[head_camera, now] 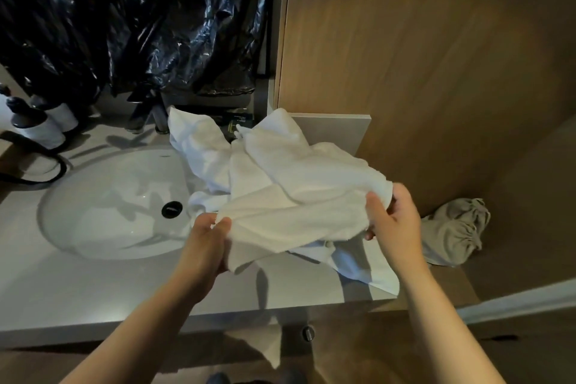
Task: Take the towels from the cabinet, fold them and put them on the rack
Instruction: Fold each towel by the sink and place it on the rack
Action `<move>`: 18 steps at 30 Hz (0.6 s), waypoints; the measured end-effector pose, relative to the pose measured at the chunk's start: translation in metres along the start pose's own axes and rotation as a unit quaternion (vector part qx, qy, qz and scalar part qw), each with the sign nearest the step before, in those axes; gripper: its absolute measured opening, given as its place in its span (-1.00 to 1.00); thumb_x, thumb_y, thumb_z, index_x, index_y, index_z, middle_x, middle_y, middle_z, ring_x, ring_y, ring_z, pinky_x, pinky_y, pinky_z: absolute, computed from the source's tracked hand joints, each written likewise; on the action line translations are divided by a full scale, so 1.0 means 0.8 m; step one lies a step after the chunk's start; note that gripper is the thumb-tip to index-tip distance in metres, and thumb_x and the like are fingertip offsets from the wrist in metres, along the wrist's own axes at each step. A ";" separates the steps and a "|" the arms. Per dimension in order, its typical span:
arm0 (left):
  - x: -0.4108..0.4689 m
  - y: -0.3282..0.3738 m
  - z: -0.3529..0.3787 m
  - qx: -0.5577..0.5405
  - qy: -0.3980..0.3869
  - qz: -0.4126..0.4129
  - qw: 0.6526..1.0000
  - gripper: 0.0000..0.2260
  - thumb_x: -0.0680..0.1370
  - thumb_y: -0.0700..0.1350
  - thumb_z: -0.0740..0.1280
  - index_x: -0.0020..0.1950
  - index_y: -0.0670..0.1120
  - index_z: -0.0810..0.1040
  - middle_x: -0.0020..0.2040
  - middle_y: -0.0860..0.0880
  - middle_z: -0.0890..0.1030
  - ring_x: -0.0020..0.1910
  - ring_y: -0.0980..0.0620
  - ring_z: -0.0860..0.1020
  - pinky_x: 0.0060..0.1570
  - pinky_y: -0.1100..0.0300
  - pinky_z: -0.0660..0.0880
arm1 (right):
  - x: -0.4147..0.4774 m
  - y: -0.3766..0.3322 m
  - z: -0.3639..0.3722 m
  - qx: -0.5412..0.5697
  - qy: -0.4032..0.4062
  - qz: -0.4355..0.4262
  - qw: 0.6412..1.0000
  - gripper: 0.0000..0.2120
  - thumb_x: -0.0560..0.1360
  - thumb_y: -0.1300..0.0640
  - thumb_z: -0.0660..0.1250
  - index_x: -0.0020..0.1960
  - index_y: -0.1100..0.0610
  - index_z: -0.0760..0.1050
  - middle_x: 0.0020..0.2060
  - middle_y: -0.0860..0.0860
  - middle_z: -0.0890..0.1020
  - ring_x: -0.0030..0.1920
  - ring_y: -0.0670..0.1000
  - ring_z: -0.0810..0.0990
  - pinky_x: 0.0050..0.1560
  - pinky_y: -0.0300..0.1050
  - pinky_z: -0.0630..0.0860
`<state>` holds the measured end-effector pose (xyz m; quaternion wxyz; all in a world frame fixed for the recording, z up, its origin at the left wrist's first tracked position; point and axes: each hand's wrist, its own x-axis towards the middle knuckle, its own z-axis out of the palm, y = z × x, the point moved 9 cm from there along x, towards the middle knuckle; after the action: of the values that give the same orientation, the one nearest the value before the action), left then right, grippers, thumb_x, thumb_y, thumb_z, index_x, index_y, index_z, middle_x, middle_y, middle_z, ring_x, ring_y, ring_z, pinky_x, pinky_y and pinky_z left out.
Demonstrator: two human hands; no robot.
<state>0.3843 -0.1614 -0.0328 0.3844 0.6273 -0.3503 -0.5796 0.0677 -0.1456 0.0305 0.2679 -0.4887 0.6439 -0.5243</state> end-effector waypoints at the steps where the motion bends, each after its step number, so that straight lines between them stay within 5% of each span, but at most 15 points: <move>1: 0.000 0.000 -0.003 0.050 0.015 0.005 0.999 -0.80 0.66 -0.09 0.15 0.22 -0.14 0.39 0.04 -0.14 0.53 -0.08 -0.11 0.56 -0.34 0.07 0.54 | -0.004 0.000 0.000 -0.019 0.001 -0.005 1.000 -0.96 0.61 0.15 0.27 0.01 0.03 0.46 -0.31 -0.09 0.53 -0.40 -0.01 0.51 -0.44 -0.14 0.49; 6: -0.017 0.001 -0.006 0.221 0.015 0.078 0.972 -0.84 0.65 0.00 0.15 0.16 -0.05 0.33 -0.03 -0.11 0.54 -0.11 -0.12 0.59 -0.29 0.00 0.61 | -0.020 -0.002 -0.015 -0.015 0.044 -0.023 0.999 -0.77 0.57 0.21 0.28 0.18 0.00 0.57 -0.16 -0.11 0.64 -0.20 -0.02 0.59 -0.30 -0.27 0.51; 9: -0.025 0.002 -0.007 0.273 0.001 0.114 0.955 -0.82 0.64 0.00 0.19 0.17 -0.05 0.32 -0.06 -0.10 0.58 -0.07 -0.11 0.60 -0.12 0.01 0.58 | -0.015 0.027 0.011 0.191 -0.045 0.183 0.963 -0.72 0.55 0.22 0.34 0.22 -0.01 0.57 -0.01 -0.06 0.70 0.01 0.00 0.67 -0.11 -0.17 0.59; 11: -0.034 -0.002 -0.002 0.250 -0.032 0.098 0.963 -0.72 0.60 0.06 0.26 0.21 -0.06 0.36 -0.01 -0.06 0.58 -0.02 -0.09 0.60 -0.06 0.01 0.59 | -0.017 0.031 0.033 0.215 -0.078 0.251 0.941 -0.69 0.52 0.15 0.41 0.24 -0.02 0.53 0.04 -0.06 0.70 0.05 0.00 0.68 -0.02 -0.10 0.60; 15: -0.053 -0.028 0.021 -0.026 -0.167 -0.054 0.984 -0.66 0.46 -0.04 0.42 0.14 -0.20 0.55 -0.17 -0.11 0.63 -0.38 0.08 0.56 -0.47 0.26 0.43 | -0.005 -0.011 0.005 0.027 0.069 0.058 0.996 -0.72 0.55 0.31 0.29 0.17 0.03 0.56 -0.10 -0.06 0.65 -0.16 -0.14 0.60 -0.20 -0.29 0.48; 18: -0.051 -0.024 0.009 0.063 -0.160 -0.012 0.985 -0.79 0.48 -0.19 0.44 0.06 -0.26 0.59 -0.18 -0.20 0.63 -0.43 0.05 0.52 -0.50 0.26 0.39 | -0.004 -0.026 -0.013 -0.101 0.083 -0.020 0.991 -0.70 0.55 0.36 0.19 0.16 0.13 0.58 -0.13 0.01 0.60 -0.18 -0.05 0.53 -0.21 -0.21 0.41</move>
<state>0.3735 -0.1171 -0.0311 0.2761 0.5536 -0.4353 -0.6540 0.0674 -0.1379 0.0522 0.1522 -0.4810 0.7034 -0.5007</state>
